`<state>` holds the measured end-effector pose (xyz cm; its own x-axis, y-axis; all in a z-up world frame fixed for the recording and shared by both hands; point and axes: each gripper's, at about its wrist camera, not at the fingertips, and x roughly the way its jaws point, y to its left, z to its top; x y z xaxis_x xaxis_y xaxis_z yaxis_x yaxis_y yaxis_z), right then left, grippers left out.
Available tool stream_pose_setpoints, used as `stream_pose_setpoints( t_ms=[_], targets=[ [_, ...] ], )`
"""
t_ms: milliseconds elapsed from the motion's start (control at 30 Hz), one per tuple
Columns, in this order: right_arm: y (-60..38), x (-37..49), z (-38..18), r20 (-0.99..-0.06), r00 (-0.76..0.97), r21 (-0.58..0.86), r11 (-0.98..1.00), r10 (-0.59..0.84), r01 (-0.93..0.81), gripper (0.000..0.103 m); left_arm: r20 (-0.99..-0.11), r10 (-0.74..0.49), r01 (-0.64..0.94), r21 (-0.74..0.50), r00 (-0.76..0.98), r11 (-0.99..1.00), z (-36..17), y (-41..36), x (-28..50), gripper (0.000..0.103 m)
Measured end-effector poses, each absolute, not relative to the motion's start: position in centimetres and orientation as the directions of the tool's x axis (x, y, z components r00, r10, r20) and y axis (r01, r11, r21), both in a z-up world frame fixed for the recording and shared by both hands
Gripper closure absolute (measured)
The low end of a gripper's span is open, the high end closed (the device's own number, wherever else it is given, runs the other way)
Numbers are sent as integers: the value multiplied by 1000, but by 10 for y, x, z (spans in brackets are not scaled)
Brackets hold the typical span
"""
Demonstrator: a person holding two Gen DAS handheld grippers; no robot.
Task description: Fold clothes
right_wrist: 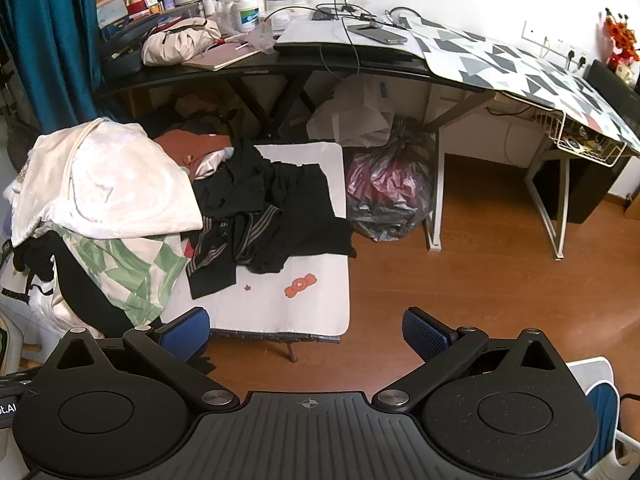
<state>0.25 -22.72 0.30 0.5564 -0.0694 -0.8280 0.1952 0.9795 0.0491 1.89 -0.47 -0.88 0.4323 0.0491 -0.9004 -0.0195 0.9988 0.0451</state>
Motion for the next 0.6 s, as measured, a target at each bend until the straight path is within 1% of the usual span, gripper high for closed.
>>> stream_pose_setpoints(
  t_ms=[300,533,600],
  targets=[
    [-239,10,-1,-824,564,76,978,-47,192,1,-896,63,-13,63,440,998,-8,-16,25,2],
    [-252,17,11,-775,631,109,980,-19,164,1,-869,45,-42,28,492,999,2,-15,29,2],
    [-254,20,13,-771,636,100,983,-19,152,1,-863,60,-56,37,502,998,3,-14,31,2]
  ],
)
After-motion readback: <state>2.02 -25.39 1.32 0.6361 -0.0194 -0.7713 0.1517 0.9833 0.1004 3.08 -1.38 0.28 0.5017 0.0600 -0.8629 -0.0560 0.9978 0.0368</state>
